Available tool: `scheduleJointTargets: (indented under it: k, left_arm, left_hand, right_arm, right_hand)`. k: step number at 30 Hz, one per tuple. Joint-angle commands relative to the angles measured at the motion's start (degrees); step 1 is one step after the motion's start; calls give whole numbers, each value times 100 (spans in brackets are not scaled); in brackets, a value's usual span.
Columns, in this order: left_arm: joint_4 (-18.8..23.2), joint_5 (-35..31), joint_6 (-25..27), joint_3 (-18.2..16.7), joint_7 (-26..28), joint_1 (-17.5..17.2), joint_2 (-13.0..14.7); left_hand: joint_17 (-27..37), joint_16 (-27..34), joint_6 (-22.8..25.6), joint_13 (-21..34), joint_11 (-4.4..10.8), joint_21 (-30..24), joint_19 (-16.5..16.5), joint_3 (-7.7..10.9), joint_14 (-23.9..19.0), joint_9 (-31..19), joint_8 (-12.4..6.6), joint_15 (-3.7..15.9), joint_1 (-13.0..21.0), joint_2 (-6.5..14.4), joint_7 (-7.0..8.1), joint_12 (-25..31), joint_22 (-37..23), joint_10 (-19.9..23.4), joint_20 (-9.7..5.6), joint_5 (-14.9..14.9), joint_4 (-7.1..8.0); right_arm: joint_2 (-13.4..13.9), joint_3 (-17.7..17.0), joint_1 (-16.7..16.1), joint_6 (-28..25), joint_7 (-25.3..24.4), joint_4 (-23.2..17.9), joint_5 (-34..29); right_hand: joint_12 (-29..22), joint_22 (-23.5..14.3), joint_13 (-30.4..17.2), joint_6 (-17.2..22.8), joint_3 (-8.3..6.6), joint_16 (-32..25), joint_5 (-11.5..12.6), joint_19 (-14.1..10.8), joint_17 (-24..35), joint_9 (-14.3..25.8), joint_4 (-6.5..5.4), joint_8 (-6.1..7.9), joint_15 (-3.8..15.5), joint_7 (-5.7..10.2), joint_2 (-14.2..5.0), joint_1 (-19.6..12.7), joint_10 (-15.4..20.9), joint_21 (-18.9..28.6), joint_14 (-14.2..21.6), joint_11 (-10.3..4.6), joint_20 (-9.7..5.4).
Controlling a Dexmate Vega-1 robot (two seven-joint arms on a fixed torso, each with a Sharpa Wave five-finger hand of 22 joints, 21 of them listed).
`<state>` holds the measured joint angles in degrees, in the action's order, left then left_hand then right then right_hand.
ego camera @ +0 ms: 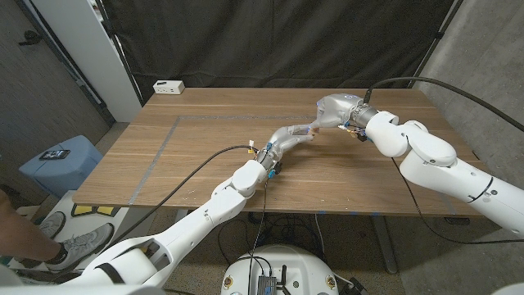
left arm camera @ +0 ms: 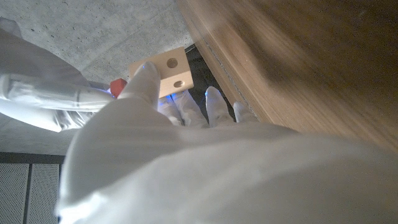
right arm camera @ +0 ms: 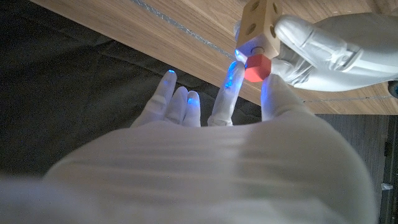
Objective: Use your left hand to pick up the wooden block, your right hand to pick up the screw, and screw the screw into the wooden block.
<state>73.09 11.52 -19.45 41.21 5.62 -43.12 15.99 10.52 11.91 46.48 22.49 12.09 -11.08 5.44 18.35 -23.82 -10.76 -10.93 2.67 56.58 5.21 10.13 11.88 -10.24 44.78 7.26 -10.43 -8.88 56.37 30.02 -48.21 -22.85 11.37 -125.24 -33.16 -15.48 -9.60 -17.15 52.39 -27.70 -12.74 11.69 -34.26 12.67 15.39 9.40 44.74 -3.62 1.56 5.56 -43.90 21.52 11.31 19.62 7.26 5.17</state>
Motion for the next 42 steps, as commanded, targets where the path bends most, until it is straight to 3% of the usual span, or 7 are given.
scheduleJointTargets:
  k: [1,19,25,35,42]
  left_arm:
    - [95,-15,14,-11,31,-64,39]
    - [235,-18,45,-31,54,-148,102]
    - [247,-13,46,-33,38,-150,112]
    - [228,-1,37,-31,5,-135,111]
    - [227,10,41,-38,9,-140,106]
  left_hand:
    - [16,13,44,5,23,-57,13,65,-2,-11,-43,376,18,58,-12,32,-18,43,50,-38,5]
    - [15,14,42,7,17,-60,23,75,-13,-11,-42,373,12,64,-15,27,-18,29,40,-40,7]
    - [13,9,38,8,17,-61,26,81,-6,-11,-40,367,15,67,-18,27,-18,26,43,-41,6]
    - [14,12,28,9,14,-61,28,87,-14,-11,-36,363,13,74,-22,28,-18,28,52,-41,7]
    - [13,11,27,10,15,-62,31,91,-16,-11,-36,375,7,74,-20,29,-18,28,57,-42,10]
  right_arm:
    - [-51,79,-18,-118,-60,-39,-150]
    - [-196,274,47,-324,68,-61,-485]
    - [-301,341,54,-449,45,-37,-629]
    - [-356,319,-29,-509,-148,-18,-739]
    - [-398,307,-59,-510,-223,25,-721]
  right_hand:
    - [-49,-20,-14,105,-42,-47,-20,-78,31,-18,-15,53,34,5,9,-54,89,39,85,-35,-15]
    - [-69,-21,11,333,35,-62,-47,-134,50,-39,-76,150,60,-22,41,76,202,29,146,-45,-37]
    - [-99,-23,30,549,93,-89,-55,-199,60,-86,-115,218,97,-69,59,194,324,36,240,-73,-51]
    - [-174,-24,75,1164,120,-146,-34,-331,61,-195,-84,405,182,-51,-2,178,612,42,447,-162,-93]
    - [-204,-24,104,1461,118,-168,-20,-388,59,-290,-72,455,210,-44,-54,150,749,41,538,-186,-119]
